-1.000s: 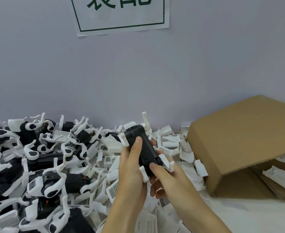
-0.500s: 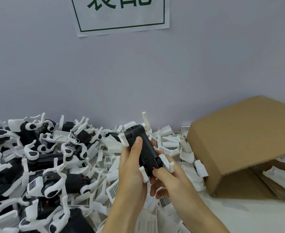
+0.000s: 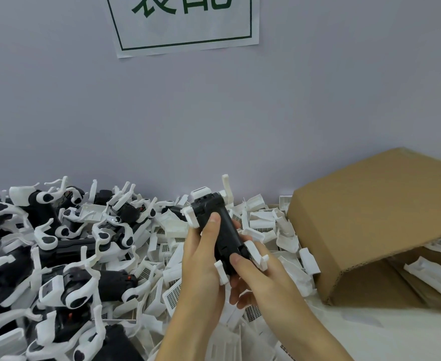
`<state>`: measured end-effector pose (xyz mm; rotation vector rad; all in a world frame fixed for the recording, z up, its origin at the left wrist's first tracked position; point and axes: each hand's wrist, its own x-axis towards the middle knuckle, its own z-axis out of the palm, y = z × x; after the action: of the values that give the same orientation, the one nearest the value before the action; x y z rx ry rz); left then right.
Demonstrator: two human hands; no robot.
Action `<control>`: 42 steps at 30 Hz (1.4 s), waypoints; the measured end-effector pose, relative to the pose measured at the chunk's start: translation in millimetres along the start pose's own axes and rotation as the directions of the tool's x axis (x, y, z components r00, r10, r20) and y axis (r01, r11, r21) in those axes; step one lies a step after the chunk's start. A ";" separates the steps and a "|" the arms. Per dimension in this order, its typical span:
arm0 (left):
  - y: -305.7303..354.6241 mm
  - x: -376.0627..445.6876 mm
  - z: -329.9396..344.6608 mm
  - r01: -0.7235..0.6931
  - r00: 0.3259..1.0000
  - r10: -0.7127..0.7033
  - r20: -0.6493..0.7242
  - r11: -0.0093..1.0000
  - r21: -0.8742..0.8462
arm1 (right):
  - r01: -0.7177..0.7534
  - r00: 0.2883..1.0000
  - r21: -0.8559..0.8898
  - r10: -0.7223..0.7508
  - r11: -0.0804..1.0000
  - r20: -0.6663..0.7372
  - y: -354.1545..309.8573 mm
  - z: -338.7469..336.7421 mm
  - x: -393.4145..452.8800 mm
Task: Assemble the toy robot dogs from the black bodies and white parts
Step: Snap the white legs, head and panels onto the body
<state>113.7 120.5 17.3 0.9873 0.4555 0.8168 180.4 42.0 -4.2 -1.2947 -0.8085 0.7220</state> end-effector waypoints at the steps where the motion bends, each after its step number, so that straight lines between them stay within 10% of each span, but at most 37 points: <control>1: -0.2 -0.1 -0.3 0.001 1.000 -0.001 0.001 1.000 0.009 | 0.002 1.000 -0.012 -0.002 1.000 0.003 0.9 -0.2 0.6; 22: -6.5 5.9 -3.0 -0.022 1.000 0.022 0.018 0.999 0.033 | -0.035 0.999 -0.015 0.035 0.999 -0.010 2.1 -1.3 0.5; 32: -1.3 8.8 -4.0 0.040 0.998 -0.051 -0.043 0.976 -0.212 | -0.093 0.975 0.022 0.087 0.995 0.207 -17.3 -54.2 -5.3; 38: 1.7 10.9 -8.5 0.030 0.995 -0.054 -0.083 0.962 -0.270 | -0.068 0.985 -0.662 0.157 0.746 0.076 -31.0 -90.4 -12.4; 42: 0.8 9.9 -5.8 0.027 0.995 -0.050 -0.089 0.970 -0.241 | -0.121 0.976 -0.794 0.219 0.596 0.016 -30.9 -89.8 -13.4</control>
<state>115.8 131.7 15.3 0.7168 0.4439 0.8639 249.2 -21.3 17.1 -2.1853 -1.1795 0.5948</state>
